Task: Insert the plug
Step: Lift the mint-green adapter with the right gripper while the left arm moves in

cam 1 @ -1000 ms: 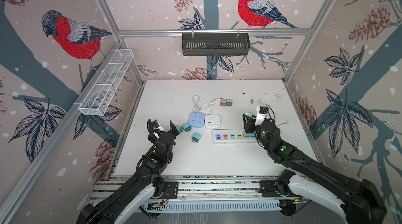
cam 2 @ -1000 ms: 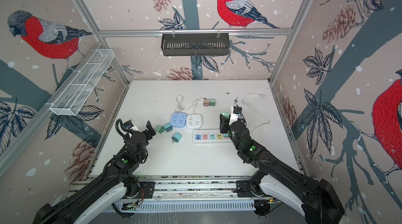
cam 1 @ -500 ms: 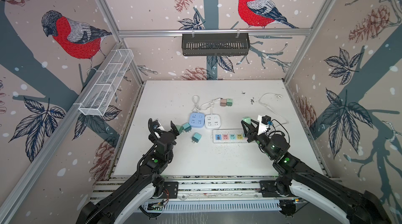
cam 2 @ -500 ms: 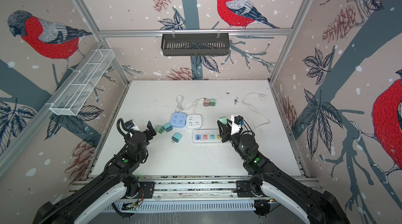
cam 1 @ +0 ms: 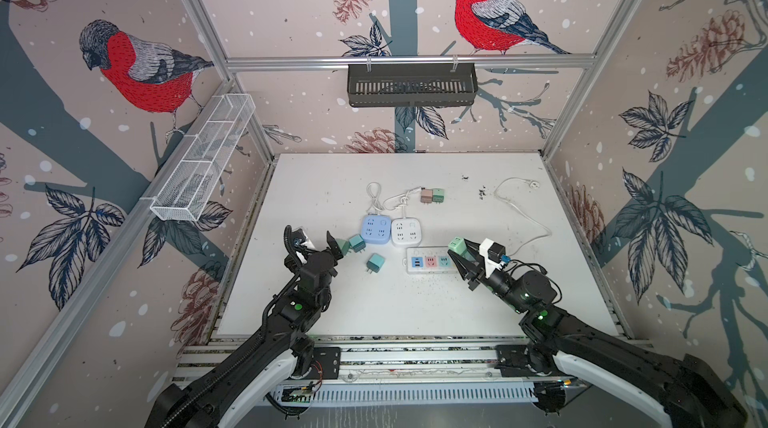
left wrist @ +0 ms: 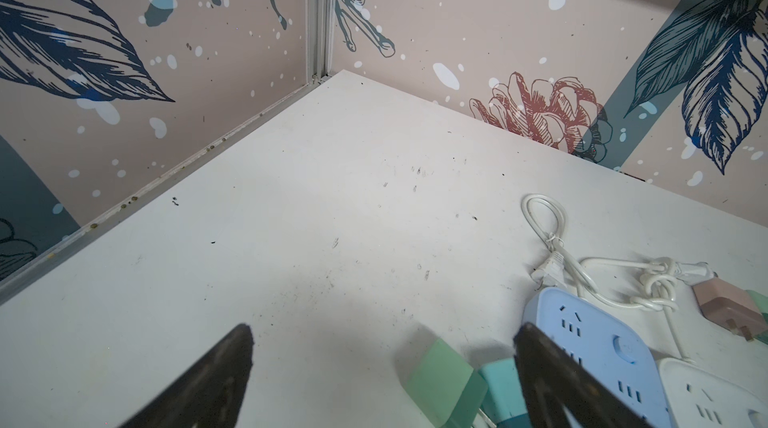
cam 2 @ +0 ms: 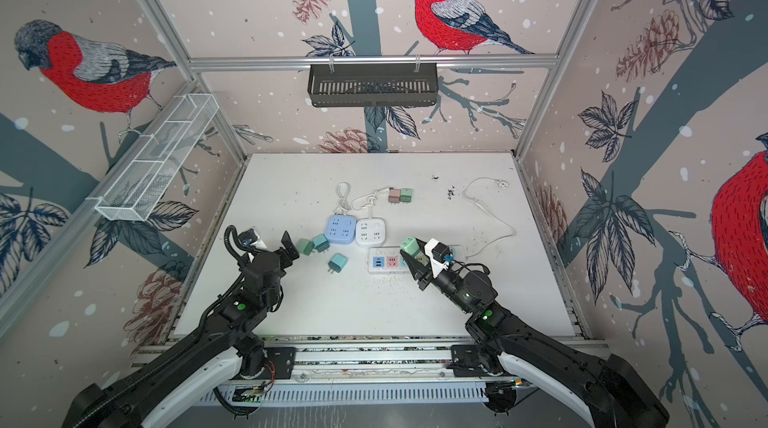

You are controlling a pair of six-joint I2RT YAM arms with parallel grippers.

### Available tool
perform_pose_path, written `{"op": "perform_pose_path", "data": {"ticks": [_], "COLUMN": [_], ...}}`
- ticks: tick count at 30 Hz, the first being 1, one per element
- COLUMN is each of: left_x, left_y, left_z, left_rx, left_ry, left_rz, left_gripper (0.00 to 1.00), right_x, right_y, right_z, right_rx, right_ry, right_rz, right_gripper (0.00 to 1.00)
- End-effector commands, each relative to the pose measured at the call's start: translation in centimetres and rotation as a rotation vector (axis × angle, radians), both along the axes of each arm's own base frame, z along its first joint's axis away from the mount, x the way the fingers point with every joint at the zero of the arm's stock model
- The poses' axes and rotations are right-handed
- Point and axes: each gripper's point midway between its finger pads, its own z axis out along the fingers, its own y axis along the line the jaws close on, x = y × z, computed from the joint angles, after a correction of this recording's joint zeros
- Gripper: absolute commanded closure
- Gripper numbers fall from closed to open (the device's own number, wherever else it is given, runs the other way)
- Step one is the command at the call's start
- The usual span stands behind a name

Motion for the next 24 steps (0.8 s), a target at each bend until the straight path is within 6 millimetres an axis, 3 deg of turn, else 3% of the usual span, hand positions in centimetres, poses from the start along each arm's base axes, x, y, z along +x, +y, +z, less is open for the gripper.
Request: {"op": "perform_pose_path", "data": {"ticks": [1, 9, 13, 16, 20, 24], "left_x": [0.3, 0.6, 0.9, 1.1, 0.4, -0.7], "left_y": [-0.1, -0.7, -2.0, -4.7, -10.1, -13.4], "left_z": [1.2, 1.2, 1.4, 2.0, 3.0, 3.4], "left_rx": [-0.033, -0.032, -0.034, -0.052, -0.117, -0.147], "left_ry": [-0.050, -0.048, -0.050, -0.048, -0.052, -0.024], "left_rz": [0.009, -0.029, -0.106, -0.265, -0.572, -0.753], "left_gripper": [0.03, 0.03, 0.03, 0.03, 0.06, 0.07], "right_x": [-1.9, -2.3, -2.5, -2.8, -3.4, -3.8], "right_y": [1.1, 2.0, 2.6, 3.4, 4.5, 5.2], "right_z": [0.9, -0.8, -1.4, -2.0, -2.6, -2.8], "right_rx": [-0.059, -0.173, -0.220, -0.261, -0.312, -0.341], "right_ry": [-0.166, -0.247, -0.269, -0.295, -0.361, -0.422], "right_rz": [0.095, 0.102, 0.113, 0.134, 0.155, 0.168], "right_gripper": [0.76, 0.78, 0.80, 0.81, 0.83, 0.85]}}
